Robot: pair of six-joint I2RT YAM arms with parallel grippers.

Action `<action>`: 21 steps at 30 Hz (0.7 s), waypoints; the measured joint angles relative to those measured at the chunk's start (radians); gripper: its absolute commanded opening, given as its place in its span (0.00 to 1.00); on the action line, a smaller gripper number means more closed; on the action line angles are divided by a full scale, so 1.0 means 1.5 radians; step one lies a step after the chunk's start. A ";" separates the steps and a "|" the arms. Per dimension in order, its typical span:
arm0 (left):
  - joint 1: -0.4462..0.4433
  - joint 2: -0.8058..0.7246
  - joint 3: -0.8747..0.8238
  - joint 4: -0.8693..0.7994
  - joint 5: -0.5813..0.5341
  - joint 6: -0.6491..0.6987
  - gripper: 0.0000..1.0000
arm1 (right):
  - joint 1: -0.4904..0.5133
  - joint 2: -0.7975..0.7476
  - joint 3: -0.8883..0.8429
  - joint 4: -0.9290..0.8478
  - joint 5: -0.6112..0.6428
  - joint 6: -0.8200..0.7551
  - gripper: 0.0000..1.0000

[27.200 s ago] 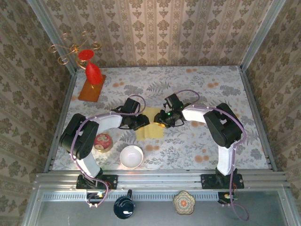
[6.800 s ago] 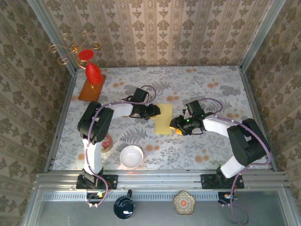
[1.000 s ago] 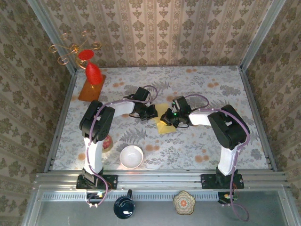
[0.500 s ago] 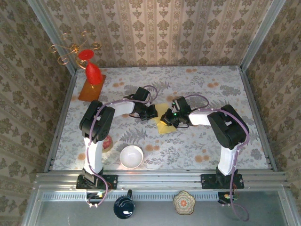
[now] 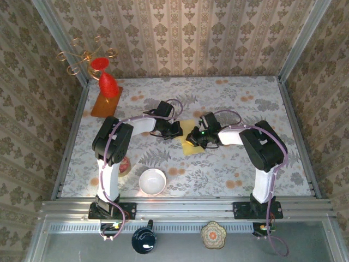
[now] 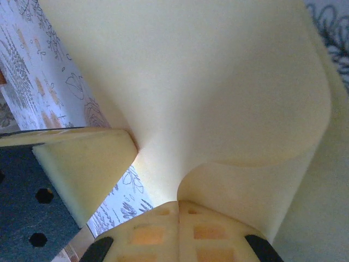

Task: Fold a paper plane with a square sheet of paper (pick it up from the middle)
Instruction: Fold the triangle a second time at the center of the table.

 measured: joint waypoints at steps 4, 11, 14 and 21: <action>0.000 0.000 0.000 0.000 0.000 0.000 0.11 | 0.000 0.003 0.002 0.001 -0.004 -0.001 0.00; 0.000 0.000 0.000 0.000 0.000 0.000 0.11 | 0.000 0.003 0.002 0.000 -0.004 -0.002 0.00; 0.000 0.000 0.000 0.000 0.000 0.000 0.11 | 0.000 0.003 0.002 0.000 -0.004 -0.002 0.00; 0.004 0.000 0.009 -0.010 0.002 -0.001 0.14 | 0.000 0.003 0.004 -0.006 -0.004 -0.004 0.12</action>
